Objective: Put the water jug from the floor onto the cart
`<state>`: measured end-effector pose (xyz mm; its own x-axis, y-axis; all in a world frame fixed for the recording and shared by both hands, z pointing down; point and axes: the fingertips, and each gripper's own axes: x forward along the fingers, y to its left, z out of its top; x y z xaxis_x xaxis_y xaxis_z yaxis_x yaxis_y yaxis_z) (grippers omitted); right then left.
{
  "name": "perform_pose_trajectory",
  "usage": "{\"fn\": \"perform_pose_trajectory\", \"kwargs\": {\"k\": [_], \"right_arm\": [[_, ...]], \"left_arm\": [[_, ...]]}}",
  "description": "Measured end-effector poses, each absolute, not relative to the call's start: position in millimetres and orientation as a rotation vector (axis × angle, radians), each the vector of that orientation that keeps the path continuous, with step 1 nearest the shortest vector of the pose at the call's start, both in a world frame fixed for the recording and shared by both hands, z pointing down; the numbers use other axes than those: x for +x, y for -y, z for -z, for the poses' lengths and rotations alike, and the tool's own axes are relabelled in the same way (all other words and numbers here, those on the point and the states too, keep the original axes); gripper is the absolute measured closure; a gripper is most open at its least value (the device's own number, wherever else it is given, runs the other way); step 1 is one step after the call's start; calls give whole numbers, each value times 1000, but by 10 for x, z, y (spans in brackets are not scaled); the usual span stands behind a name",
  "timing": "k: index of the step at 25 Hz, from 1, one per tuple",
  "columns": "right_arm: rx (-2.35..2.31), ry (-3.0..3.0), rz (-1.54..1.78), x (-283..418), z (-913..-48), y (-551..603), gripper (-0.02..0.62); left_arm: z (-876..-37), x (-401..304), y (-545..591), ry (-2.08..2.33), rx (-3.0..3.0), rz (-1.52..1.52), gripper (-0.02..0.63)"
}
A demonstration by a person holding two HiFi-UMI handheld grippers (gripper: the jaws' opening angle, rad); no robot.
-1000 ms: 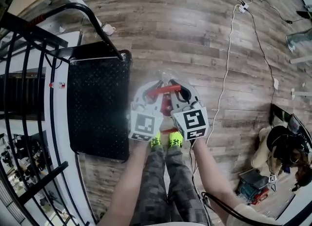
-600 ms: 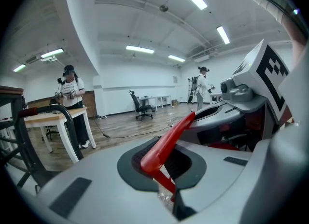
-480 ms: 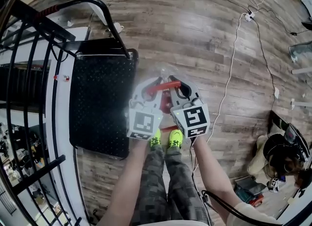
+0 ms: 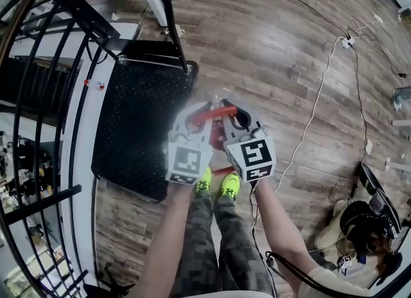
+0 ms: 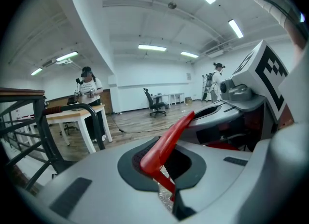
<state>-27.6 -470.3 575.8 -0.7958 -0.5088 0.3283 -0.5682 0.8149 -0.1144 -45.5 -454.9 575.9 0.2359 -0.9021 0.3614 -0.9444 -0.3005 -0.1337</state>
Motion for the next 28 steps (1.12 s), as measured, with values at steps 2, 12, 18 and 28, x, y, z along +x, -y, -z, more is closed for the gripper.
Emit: {"fn": "perform_pose_trajectory", "kwargs": {"k": [2,12,18,28], "right_arm": [[798,2730,-295,-336,-5730,4669,577],[623,2784,-240,-760,-5647,4473,577],[570,2778,-240,-1081,-5615,4366,577],[523,2769,-222,-1749,-5573,4345,577]], "left_arm": [[-5726,-515,4514,1812,2364,-576,595],[-5640,-924,4282,1960,2235,-544,595],[-5619,-1226,4187,1992,2197,-493,595],[-5568,-1892,4144,2005,2159,-473,595]]}}
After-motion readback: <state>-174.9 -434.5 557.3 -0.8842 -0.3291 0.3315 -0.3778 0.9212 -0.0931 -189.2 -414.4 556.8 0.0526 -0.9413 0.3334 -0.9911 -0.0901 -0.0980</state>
